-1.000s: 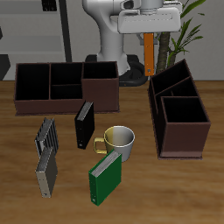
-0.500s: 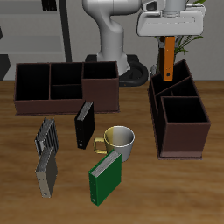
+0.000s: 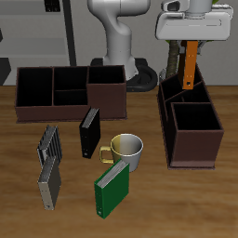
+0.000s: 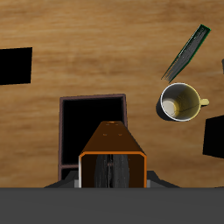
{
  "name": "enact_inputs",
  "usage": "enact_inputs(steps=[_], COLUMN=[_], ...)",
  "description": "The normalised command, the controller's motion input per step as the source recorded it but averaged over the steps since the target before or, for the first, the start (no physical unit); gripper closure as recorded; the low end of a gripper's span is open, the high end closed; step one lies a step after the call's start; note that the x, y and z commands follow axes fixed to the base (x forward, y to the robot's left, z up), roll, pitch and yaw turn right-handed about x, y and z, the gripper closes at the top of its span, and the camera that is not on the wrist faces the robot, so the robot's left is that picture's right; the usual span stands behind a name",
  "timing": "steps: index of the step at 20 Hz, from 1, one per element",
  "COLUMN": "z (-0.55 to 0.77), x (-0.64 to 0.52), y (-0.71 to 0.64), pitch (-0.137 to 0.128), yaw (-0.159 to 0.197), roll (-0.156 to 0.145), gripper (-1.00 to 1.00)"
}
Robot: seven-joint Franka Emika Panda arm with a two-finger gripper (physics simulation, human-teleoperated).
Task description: Place the orange book into the left desk caddy's right compartment
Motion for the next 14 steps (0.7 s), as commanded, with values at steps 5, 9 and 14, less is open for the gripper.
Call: enact_inputs(steps=[5,9,14], z=[-0.13,-0.11,-0.11], x=[0.25,0.13,0.11], y=[0.22,0.17,0.12], pitch=[0.024,0.003,0.029], yaw=[0.022,0.010,-0.011], roll=[-0.006,0.000,0.030], gripper=[1.00,1.00,1.00])
